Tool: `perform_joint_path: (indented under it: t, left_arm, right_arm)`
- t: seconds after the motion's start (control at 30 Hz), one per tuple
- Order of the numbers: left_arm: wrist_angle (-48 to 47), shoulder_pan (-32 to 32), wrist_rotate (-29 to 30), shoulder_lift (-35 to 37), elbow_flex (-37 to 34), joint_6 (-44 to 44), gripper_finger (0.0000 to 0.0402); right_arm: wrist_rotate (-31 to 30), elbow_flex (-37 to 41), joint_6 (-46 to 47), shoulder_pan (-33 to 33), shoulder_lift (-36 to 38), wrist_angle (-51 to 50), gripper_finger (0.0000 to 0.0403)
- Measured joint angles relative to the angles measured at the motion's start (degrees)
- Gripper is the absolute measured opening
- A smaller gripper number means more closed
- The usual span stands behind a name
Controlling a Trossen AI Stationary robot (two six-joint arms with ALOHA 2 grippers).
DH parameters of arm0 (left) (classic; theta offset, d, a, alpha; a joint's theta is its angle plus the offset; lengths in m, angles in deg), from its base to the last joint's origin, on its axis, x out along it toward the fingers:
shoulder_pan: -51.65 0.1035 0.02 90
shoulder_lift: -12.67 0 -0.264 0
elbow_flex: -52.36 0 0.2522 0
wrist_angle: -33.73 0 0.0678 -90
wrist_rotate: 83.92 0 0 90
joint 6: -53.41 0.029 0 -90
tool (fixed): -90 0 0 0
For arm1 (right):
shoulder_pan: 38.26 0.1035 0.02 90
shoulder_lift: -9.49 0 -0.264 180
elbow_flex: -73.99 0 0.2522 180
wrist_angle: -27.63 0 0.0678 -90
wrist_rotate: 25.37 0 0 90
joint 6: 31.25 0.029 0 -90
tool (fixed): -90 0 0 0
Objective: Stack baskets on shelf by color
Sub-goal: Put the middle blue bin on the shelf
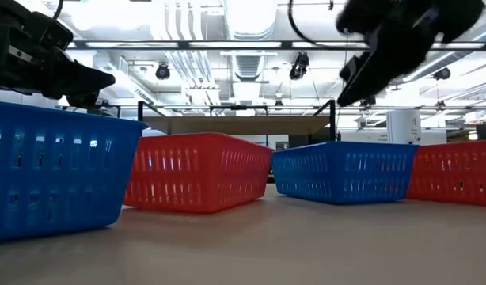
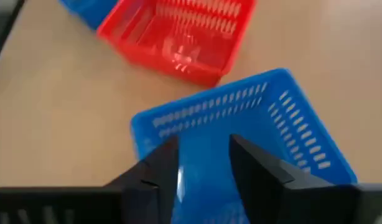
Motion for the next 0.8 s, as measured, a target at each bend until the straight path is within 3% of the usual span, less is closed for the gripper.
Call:
perform_joint_path:
  t: [0.17,0.37,0.6,0.8]
  left_arm:
    - [-0.1,0.0,0.0,-0.12,0.0,0.01,0.0]
    - [-0.09,0.02,0.0,-0.32,0.0,0.0,0.0]
    - [-0.1,0.01,0.0,-0.43,0.0,0.0,0.0]
    - [-0.07,0.02,0.0,-0.54,0.0,0.02,0.0]
  right_arm:
    - [0.13,-13.65,-1.31,5.11,-8.9,-15.45,0.0169]
    - [-3.09,-25.15,-1.45,6.89,-20.05,-29.26,0.0167]
    - [-2.94,-30.61,-3.41,6.87,-29.61,-36.45,0.0138]
    - [-2.93,-30.61,-4.19,6.83,-32.29,-36.76,0.01]
